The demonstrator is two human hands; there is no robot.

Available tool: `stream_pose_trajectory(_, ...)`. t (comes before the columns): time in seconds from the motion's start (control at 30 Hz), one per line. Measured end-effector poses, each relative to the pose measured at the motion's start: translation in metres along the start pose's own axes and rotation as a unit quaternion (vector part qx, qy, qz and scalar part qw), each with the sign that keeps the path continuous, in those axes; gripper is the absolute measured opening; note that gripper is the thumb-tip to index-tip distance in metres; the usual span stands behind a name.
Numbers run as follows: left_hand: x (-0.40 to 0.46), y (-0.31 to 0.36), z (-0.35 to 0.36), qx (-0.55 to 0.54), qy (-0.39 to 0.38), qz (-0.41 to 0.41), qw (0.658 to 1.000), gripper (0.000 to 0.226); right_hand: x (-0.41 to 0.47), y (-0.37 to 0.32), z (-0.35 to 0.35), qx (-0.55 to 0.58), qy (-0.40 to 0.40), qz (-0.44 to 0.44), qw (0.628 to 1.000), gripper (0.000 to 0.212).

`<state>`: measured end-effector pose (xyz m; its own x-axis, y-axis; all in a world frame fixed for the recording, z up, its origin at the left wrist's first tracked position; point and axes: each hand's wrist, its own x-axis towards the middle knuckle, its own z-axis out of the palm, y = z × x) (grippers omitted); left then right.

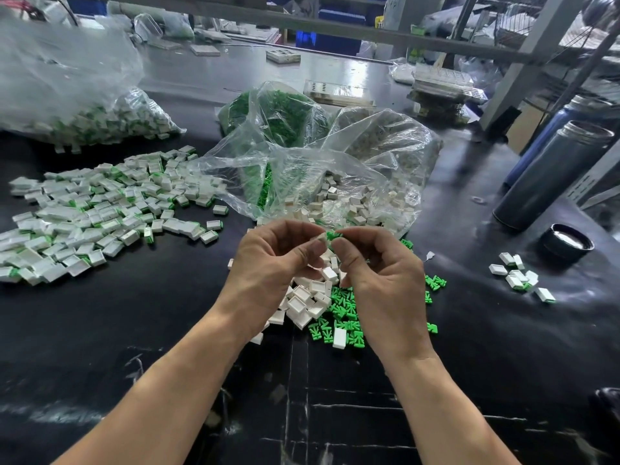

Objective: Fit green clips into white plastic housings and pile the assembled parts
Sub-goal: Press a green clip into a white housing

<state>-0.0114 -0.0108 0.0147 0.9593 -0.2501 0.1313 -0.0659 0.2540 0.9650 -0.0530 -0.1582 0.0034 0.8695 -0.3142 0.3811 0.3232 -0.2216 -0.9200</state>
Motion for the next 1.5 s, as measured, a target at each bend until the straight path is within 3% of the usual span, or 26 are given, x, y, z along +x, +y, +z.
stream_pose_trajectory(0.4,0.0000,-0.0001,-0.0004,0.018,-0.006,0.005,1.000,0.014,0.0013,0.0033,-0.0009,-0.004,-0.026,0.032,0.999,0.001)
stream_pose_trajectory(0.73,0.0004,-0.0009,-0.0041,0.053,0.003,-0.015,0.998,0.012,0.0016,0.0006,-0.0028,-0.071,-0.036,0.026,0.996,0.007)
stream_pose_trajectory(1.03,0.0006,-0.0002,-0.0035,0.142,0.014,0.006,0.990,0.013,0.0004,-0.0013,-0.0024,-0.106,-0.043,0.035,0.993,0.006)
stream_pose_trajectory(1.5,-0.0021,0.0027,0.0021,0.188,0.033,0.007,0.982,0.024,-0.0021,-0.0024,0.0002,-0.177,-0.032,-0.020,0.983,0.009)
